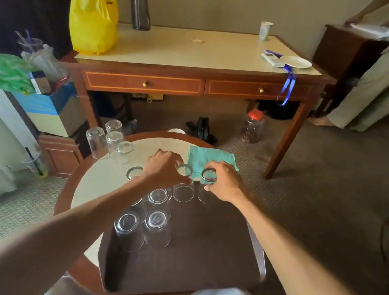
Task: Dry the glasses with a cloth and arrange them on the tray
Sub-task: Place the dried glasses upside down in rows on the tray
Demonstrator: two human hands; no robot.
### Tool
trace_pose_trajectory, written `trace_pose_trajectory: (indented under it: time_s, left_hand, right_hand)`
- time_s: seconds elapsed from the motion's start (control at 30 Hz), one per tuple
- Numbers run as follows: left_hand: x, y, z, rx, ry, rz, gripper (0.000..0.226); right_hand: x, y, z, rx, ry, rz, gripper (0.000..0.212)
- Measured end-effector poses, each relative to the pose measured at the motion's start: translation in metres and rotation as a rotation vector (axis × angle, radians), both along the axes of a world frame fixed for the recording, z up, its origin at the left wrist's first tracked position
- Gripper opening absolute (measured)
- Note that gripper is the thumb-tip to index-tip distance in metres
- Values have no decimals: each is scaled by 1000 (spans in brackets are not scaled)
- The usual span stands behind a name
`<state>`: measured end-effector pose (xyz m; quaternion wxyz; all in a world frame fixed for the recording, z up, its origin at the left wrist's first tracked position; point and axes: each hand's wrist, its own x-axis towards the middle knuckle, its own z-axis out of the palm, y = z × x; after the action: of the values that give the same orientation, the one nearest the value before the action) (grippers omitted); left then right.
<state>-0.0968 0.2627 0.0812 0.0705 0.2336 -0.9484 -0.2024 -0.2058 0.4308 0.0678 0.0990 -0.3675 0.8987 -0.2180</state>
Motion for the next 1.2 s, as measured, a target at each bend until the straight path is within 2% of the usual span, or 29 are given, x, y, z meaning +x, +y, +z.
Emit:
trace_pose_trajectory:
  time_s: [0.2, 0.93, 1.07, 1.2]
  left_hand:
    - [-2, -6, -15, -56, -70, -20, 65]
    - [-14, -4, -29, -177, -120, -38, 69]
    - [-12, -3, -28, -154, -131, -40, 70]
    - [-7, -3, -21, -62, -113, -53, 76]
  right_hand:
    - [-1, -6, -11, -16, -25, 24, 61]
    - [-5, -20, -29, -87, -46, -16, 58]
    - [-3, -17, -28, -42, -43, -8, 57]
    - [3, -16, -27, 52, -11, 7, 65]
